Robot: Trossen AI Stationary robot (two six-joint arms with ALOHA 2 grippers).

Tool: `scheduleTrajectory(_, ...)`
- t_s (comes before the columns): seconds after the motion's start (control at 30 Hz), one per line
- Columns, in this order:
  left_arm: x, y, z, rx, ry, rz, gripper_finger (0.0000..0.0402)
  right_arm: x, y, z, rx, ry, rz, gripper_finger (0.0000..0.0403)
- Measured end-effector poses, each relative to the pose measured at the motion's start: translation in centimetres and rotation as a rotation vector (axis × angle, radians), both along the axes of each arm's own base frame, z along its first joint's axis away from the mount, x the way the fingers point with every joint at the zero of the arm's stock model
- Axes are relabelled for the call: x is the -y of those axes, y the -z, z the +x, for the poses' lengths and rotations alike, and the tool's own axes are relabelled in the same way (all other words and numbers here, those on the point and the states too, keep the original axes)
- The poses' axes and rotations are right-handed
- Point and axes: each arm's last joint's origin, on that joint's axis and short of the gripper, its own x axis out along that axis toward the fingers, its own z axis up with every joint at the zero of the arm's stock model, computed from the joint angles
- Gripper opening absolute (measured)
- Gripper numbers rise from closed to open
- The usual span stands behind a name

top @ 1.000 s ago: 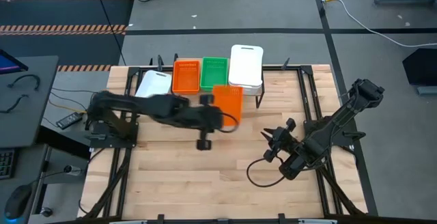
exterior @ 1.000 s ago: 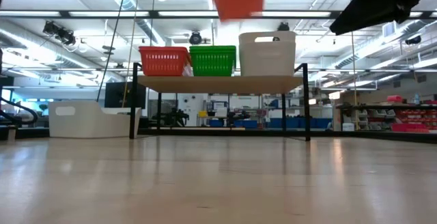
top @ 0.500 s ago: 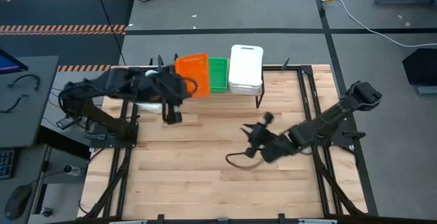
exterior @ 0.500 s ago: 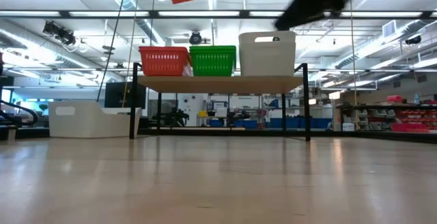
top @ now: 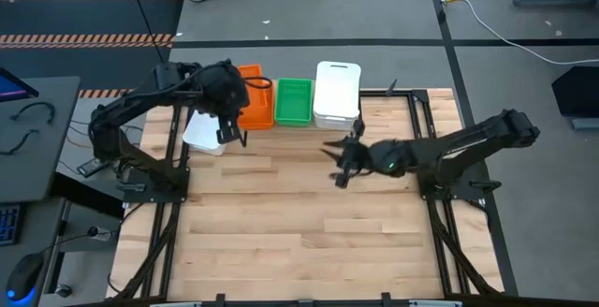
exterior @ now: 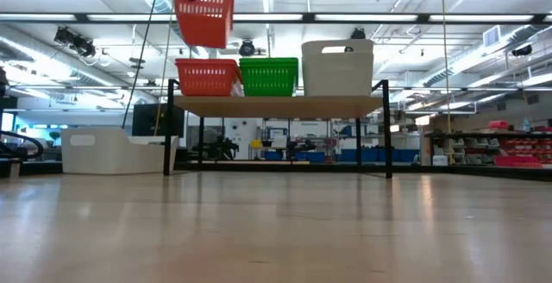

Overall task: Stack baskets on shelf by color
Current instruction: Stack the orange bin on top of the stacked orange bins on the shelf

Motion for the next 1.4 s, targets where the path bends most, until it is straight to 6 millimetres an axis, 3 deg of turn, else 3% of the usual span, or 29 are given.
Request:
scheduleTrajectory(0.17, -1.3, 0.4, 0.9, -0.015, 0.072, 0.031, 0.0005, 1.8, -3.6, -1.4, 0.185, 0.001, -0.067, 0.0077)
scheduleTrajectory(0.3, -1.8, 1.3, 1.8, -0.069, 0.128, 0.025, 0.0005, 3.0, -4.8, -2.1, 0.252, -0.039, -0.075, 0.0077)
scheduleTrajectory(0.67, -3.6, 2.2, 1.7, -0.130, 0.198, -0.025, 0.0005, 6.4, -4.3, -1.6, 0.231, -0.040, -0.059, 0.0077)
scheduleTrajectory(0.9, -4.8, 2.2, 1.2, -0.126, 0.153, -0.027, 0.0005, 7.1, -4.1, -1.6, 0.227, -0.036, -0.023, 0.0077)
scheduleTrajectory(1.23, -5.4, 7.4, 2.4, -0.221, 0.164, -0.075, 0.0007, 7.1, -4.0, -1.6, 0.220, -0.036, -0.022, 0.0077)
scheduleTrajectory(1.4, -5.4, 7.9, 2.6, -0.219, 0.175, -0.079, 0.0007, 7.1, -3.8, -1.6, 0.199, -0.035, -0.018, 0.0077)
